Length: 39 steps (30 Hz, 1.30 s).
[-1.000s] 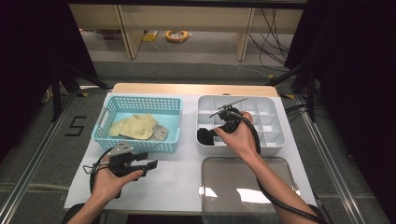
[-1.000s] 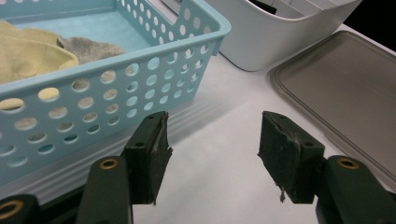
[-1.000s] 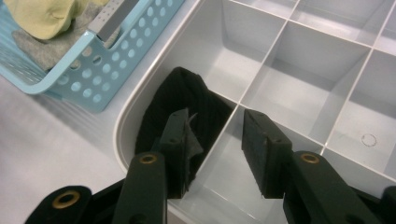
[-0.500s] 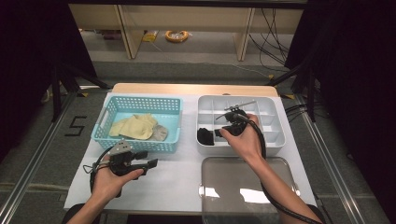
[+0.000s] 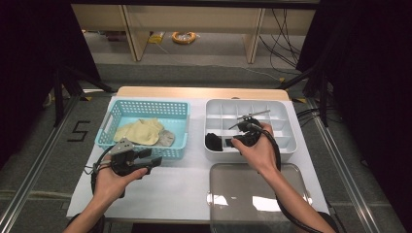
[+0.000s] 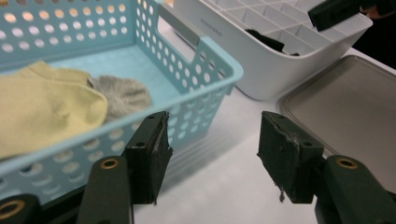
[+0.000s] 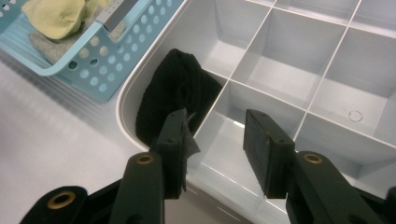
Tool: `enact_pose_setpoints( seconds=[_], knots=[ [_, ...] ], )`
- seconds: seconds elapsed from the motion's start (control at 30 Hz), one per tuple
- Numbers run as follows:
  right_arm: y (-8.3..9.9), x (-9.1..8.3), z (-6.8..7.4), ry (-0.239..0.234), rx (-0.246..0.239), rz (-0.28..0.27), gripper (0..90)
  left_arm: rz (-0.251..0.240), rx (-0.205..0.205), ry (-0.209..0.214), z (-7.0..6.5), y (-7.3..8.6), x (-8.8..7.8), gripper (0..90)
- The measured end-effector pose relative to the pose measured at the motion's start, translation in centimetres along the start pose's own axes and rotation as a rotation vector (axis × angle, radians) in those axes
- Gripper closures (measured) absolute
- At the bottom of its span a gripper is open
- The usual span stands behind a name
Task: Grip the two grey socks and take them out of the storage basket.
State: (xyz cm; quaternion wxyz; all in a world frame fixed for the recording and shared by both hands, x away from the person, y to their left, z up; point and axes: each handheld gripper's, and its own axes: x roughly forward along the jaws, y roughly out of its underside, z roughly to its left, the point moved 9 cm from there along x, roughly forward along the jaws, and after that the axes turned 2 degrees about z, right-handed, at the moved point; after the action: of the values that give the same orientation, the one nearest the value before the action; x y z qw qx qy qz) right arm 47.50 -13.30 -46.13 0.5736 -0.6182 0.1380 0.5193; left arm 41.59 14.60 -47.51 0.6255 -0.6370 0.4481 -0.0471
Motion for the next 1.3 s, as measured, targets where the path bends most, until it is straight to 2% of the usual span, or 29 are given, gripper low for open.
enact_pose_setpoints(
  seconds=[0.03,0.07,0.1,0.17,0.2,0.27,0.33,0.37,0.4,0.43,0.47,0.5,0.57,0.6,0.63,0.7,0.77,0.9,0.93,1.0,1.03,1.07,1.1,1.17,1.23,1.27,1.3],
  knots=[
    [0.2,-0.2,0.0,-0.003,0.003,-0.002,60.8,-0.005,0.012,-0.004,0.5,-0.8,0.0,42.7],
    [0.3,-0.2,0.2,-0.007,0.031,0.0,60.7,-0.007,0.011,-0.016,0.7,-1.2,0.0,43.1],
    [0.3,-0.3,0.0,-0.002,0.021,-0.005,60.6,-0.016,0.018,-0.025,1.1,-2.0,0.1,43.6],
    [0.5,-0.5,0.1,-0.012,0.028,-0.006,60.5,-0.004,0.013,-0.028,1.5,-2.7,0.2,44.8],
    [0.6,-0.6,-0.1,-0.001,0.013,-0.013,60.3,0.003,0.012,-0.026,1.7,-3.1,0.5,45.6],
    [0.9,-0.7,0.1,-0.015,0.024,-0.013,60.2,0.013,0.01,-0.027,2.4,-3.8,1.1,46.5],
    [1.2,-1.0,0.1,-0.007,0.036,-0.009,60.1,0.025,0.005,-0.035,3.1,-4.4,1.7,47.7],
    [1.2,-1.1,0.1,-0.015,0.025,-0.012,60.0,0.051,0.017,-0.041,3.7,-4.7,2.1,48.0],
    [1.3,-1.2,0.1,-0.013,0.019,-0.019,60.0,0.058,0.007,-0.042,4.0,-5.0,2.6,48.1],
    [1.5,-1.4,0.3,-0.011,0.047,-0.013,59.9,0.069,0.003,-0.047,4.4,-5.2,3.0,48.5],
    [1.7,-1.5,0.5,-0.023,0.067,-0.015,59.9,0.107,0.027,-0.055,4.8,-5.1,3.1,48.8],
    [1.7,-1.5,0.2,-0.014,0.038,-0.018,59.9,0.126,0.033,-0.071,5.3,-5.2,3.6,48.8],
    [2.0,-1.6,0.2,-0.005,0.055,-0.011,59.8,0.162,0.032,-0.073,5.8,-5.3,4.3,49.0],
    [2.1,-1.6,0.2,-0.02,0.05,-0.011,59.7,0.174,0.028,-0.07,6.0,-5.4,4.6,49.1],
    [2.2,-1.7,0.1,-0.017,0.039,-0.009,59.6,0.173,0.017,-0.067,6.2,-5.5,4.9,49.1],
    [2.3,-1.7,0.1,-0.016,0.038,-0.007,59.4,0.203,0.036,-0.083,6.8,-5.6,5.4,49.1],
    [2.3,-1.6,0.2,-0.017,0.054,-0.008,59.1,0.215,0.025,-0.087,7.1,-5.7,5.9,49.3],
    [2.2,-1.6,0.3,-0.018,0.053,-0.009,58.8,0.234,0.015,-0.085,7.6,-5.9,7.0,49.3],
    [2.2,-1.7,0.1,-0.019,0.037,-0.008,58.8,0.238,0.013,-0.09,7.8,-5.9,7.2,49.3],
    [2.2,-1.7,0.2,-0.021,0.035,-0.006,58.7,0.252,0.007,-0.098,8.2,-5.9,7.6,49.3],
    [2.2,-1.7,0.2,-0.011,0.036,-0.005,58.6,0.26,0.01,-0.105,8.4,-5.9,7.8,49.4],
    [2.2,-1.7,0.3,-0.022,0.034,-0.007,58.6,0.262,0.01,-0.109,8.6,-5.9,8.0,49.4],
    [2.1,-1.7,0.3,-0.021,0.033,-0.011,58.5,0.293,0.015,-0.114,8.7,-5.7,8.0,49.4],
    [2.1,-1.7,0.5,-0.022,0.048,-0.01,58.4,0.316,0.022,-0.108,8.8,-5.5,8.3,49.4],
    [2.1,-1.7,0.5,-0.02,0.046,-0.01,58.4,0.303,0.016,-0.11,8.9,-5.4,8.8,49.4],
    [2.1,-1.7,0.5,-0.021,0.046,-0.009,58.3,0.312,0.02,-0.113,8.9,-5.4,8.9,49.4],
    [2.1,-1.7,0.5,-0.02,0.046,-0.01,58.3,0.337,0.028,-0.112,9.1,-5.3,9.0,49.5]
  ],
)
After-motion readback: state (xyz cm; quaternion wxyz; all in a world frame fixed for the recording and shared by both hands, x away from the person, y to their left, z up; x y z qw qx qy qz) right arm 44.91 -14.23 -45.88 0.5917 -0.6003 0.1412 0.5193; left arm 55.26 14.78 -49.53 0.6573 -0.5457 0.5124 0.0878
